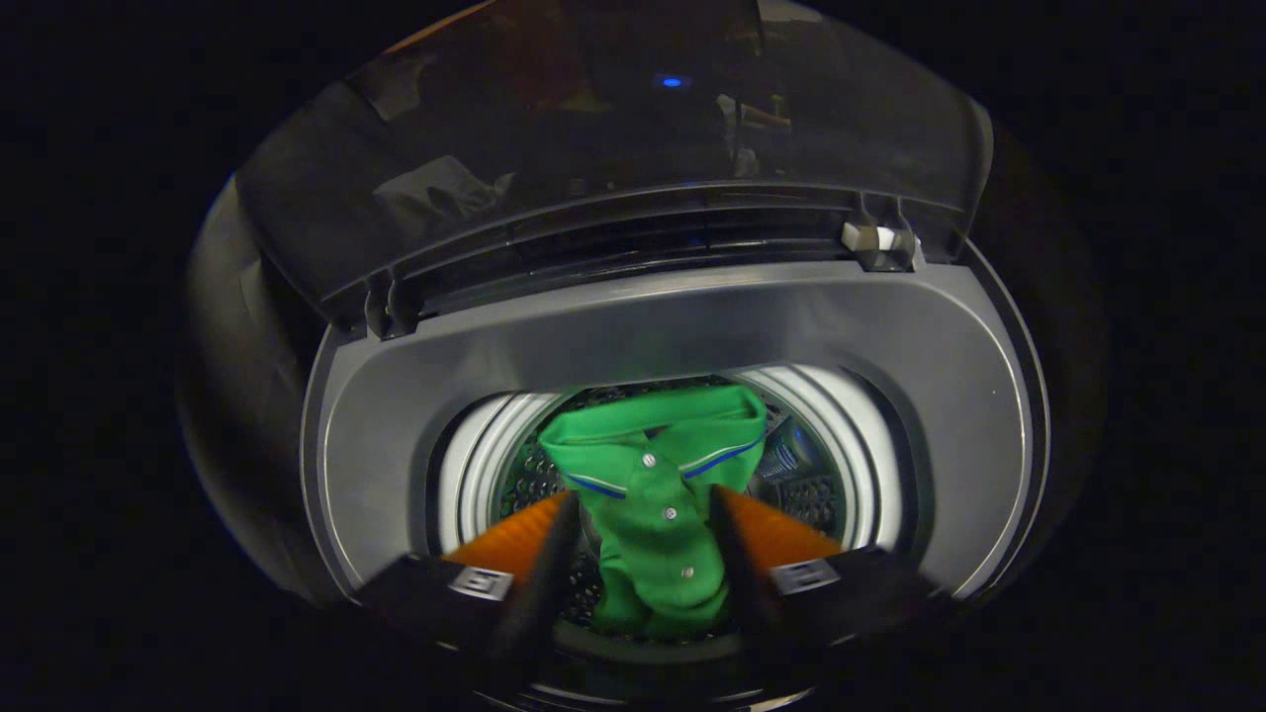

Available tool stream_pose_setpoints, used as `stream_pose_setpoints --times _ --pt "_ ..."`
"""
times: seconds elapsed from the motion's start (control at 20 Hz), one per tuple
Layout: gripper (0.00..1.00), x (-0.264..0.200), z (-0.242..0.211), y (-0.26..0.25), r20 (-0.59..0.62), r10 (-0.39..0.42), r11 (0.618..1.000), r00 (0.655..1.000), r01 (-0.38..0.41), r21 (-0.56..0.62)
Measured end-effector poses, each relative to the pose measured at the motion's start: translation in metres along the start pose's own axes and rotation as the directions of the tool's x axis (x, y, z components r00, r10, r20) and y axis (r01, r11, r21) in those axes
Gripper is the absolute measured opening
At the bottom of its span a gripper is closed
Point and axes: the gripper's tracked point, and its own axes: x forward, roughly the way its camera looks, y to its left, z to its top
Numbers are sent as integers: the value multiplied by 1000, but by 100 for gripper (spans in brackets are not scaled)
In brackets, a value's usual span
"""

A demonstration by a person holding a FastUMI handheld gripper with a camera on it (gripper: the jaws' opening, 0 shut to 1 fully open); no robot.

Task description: Put the clothes into the washing machine and then close the washing machine lid.

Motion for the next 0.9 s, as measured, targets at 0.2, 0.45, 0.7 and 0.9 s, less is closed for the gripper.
stream_pose_setpoints --times 0.2,0.45,0.7,0.9 --pt "89 -4 2 -8 16 3 1000 1000 -3 -14" --pt "99 -19 13 -6 70 18 1000 997 -18 -14" --pt "99 -53 44 -7 182 33 998 983 -23 -54" --pt "99 -88 79 -4 274 45 995 961 -21 -93"
